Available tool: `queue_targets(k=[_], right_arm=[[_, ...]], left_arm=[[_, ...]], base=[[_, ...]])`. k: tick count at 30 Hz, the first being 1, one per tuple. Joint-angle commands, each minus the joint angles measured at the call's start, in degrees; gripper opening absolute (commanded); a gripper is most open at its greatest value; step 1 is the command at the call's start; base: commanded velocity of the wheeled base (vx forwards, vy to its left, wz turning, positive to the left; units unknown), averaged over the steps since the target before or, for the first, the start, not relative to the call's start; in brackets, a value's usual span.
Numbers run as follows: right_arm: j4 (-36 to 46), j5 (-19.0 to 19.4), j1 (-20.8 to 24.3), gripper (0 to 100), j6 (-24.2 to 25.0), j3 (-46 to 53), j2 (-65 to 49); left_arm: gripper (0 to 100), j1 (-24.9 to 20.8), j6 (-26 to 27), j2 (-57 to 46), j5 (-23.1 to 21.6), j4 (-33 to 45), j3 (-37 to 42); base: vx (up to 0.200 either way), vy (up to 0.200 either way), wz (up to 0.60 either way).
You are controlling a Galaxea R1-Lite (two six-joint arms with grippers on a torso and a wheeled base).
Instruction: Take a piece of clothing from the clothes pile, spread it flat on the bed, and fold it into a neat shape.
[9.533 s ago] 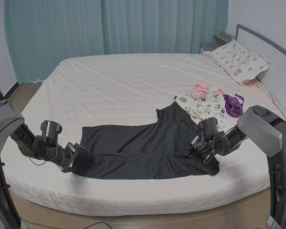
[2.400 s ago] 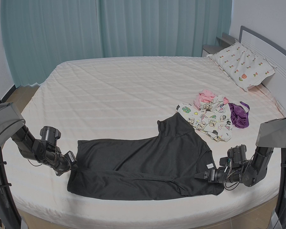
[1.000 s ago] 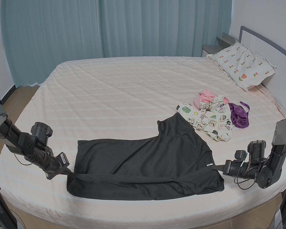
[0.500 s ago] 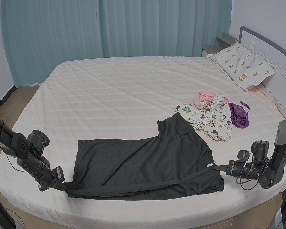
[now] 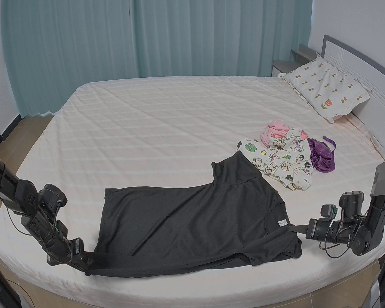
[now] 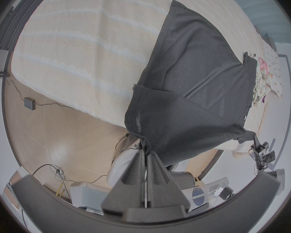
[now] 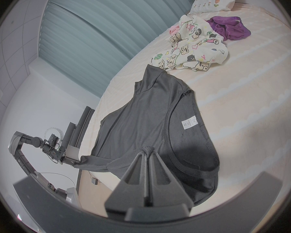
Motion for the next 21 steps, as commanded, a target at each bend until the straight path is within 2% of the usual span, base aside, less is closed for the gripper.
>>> queue_targets(k=[1, 5, 10, 15, 21], right_arm=[[0.0, 0.0, 0.1, 0, 0.1, -0.3, 0.3], [-0.2, 0.0, 0.1, 0, 0.2, -0.7, 0.2], [-3.9, -0.4, 0.3, 0, 0.8, -2.1, 2.8], [-3.6, -0.9, 0.4, 0, 0.8, -4.8, 4.9], [-3.4, -1.1, 1.1, 0, 0.8, -6.3, 6.9]], left_arm=[[0, 0.5, -0.5, 2.9, 0.0, 0.1, -2.6], [0, 0.9, -0.8, 3.7, 0.0, 0.0, -4.4], [0, 1.9, -4.3, 6.5, 0.3, -0.1, -10.9], [0, 1.9, -4.6, 9.7, 1.0, -0.4, -14.5], [0, 1.8, -5.9, 14.7, 5.1, -1.0, -19.0]], base=[[0.000, 0.000, 0.00], [0.000, 0.000, 0.00], [0.000, 0.000, 0.00], [0.000, 0.000, 0.00], [0.000, 0.000, 0.00]])
